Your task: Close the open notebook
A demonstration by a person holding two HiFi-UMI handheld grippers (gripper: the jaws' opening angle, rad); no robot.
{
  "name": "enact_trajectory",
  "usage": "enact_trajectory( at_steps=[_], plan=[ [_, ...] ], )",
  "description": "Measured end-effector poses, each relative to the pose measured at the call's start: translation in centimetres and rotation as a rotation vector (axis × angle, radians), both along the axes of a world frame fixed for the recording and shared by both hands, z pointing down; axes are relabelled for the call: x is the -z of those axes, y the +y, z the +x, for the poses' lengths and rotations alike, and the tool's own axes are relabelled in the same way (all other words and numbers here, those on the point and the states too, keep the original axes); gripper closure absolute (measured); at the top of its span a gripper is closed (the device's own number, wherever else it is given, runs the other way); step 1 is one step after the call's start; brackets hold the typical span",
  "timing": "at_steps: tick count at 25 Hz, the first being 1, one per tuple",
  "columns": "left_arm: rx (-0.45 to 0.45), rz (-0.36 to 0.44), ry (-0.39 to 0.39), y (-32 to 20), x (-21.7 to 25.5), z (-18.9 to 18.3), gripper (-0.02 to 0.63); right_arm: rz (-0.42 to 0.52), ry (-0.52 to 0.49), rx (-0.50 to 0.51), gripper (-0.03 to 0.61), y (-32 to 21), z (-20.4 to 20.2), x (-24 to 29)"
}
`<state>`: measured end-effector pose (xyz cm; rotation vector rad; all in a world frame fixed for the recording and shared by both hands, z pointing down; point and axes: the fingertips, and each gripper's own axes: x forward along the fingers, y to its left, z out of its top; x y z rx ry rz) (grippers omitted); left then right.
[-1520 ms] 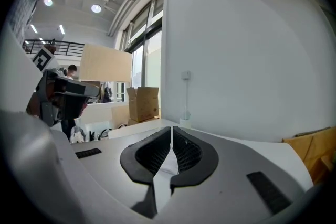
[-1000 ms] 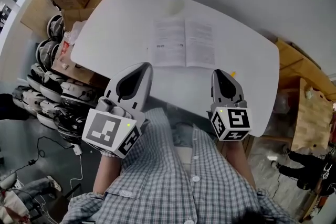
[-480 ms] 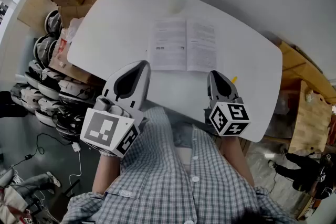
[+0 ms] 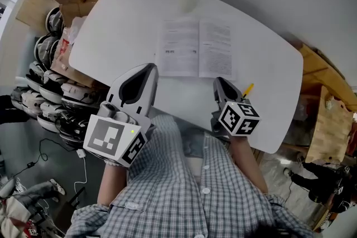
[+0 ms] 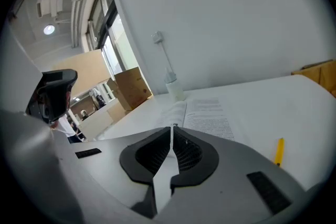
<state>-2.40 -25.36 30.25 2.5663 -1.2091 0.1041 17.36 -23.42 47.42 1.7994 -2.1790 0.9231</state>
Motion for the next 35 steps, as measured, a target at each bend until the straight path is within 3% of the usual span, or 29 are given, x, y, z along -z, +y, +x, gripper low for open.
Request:
enact_trajectory(
  at_steps=[6, 13, 19, 27, 35],
  plan=[
    [0.009, -0.015, -0.007, -0.5, -0.4, 0.2, 0.608, -0.087, -0.049, 0.001, 0.549, 0.0, 0.1, -2.9],
    [0.018, -0.023, -0.018, -1.1, -0.6, 0.9, 0.609, -0.202, -0.255, -0.060, 0.548, 0.2, 0.4, -5.8],
    [0.025, -0.033, -0.032, -1.6, -0.8, 1.2, 0.607, -0.253, -0.293, -0.073, 0.544, 0.4, 0.7, -7.5],
    [0.038, -0.035, -0.048, -2.4, -1.1, 1.5, 0.607, -0.286, -0.319, -0.077, 0.484, 0.1, 1.0, -8.9],
    [0.051, -0.049, -0.054, -3.2, -1.4, 1.3, 0.607, -0.338, -0.410, -0.098, 0.456, -0.3, 0.0, -10.4]
  ],
)
